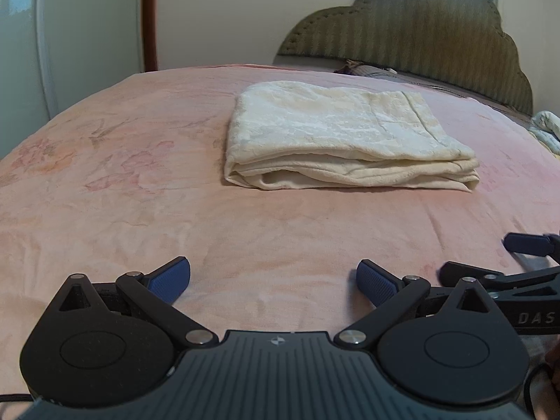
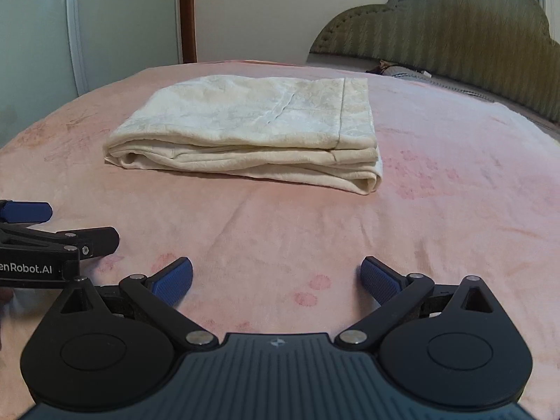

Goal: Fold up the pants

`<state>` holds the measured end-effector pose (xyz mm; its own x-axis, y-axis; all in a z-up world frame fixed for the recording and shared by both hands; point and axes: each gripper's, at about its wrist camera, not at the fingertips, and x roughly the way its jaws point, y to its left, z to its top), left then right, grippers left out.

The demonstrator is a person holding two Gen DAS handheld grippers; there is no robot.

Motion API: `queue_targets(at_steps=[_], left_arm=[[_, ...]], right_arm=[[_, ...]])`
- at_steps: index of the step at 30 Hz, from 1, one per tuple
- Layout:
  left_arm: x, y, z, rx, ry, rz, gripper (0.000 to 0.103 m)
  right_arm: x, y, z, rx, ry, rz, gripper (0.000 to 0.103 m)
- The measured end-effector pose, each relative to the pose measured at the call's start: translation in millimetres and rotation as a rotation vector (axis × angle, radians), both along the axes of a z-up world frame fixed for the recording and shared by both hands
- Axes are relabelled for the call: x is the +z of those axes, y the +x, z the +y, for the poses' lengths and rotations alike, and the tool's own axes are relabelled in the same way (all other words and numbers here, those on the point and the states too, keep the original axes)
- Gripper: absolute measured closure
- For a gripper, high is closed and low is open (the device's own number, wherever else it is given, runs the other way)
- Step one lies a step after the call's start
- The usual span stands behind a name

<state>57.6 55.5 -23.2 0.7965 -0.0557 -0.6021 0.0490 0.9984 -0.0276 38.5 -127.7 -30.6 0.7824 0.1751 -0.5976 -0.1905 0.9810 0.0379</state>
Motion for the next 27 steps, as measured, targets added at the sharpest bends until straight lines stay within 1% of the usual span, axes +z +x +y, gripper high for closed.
queue_targets(at_steps=[1, 3, 7, 15, 21, 27], left_arm=[[0.0, 0.6, 1.2, 0.015, -0.002, 0.001, 0.000], [-0.1, 2.0, 2.2, 0.020, -0.004, 0.005, 0.000], [-0.6, 2.4, -3.0, 0.016, 0.034, 0.012, 0.000], [-0.8, 1.1, -4.8, 0.015, 0.043, 0.011, 0.000], [-1.0, 0.8, -4.6, 0.015, 0.040, 0.011, 0.000], [-1.1, 1.0, -4.5, 0.015, 0.041, 0.011, 0.000]], right_arm=[[-0.2, 0.6, -5.2, -0.001, 0.025, 0.003, 0.000], [0.0, 0.3, -8.5, -0.004, 0.045, 0.001, 0.000], [0.1, 1.0, -4.4, -0.005, 0.018, 0.003, 0.000], [0.2, 0.9, -5.5, -0.007, 0.020, 0.003, 0.000], [-0.1, 3.3, -1.9, -0.042, 0.006, 0.003, 0.000], [0.1, 3.4, -3.2, -0.042, 0.013, 0.004, 0.000]])
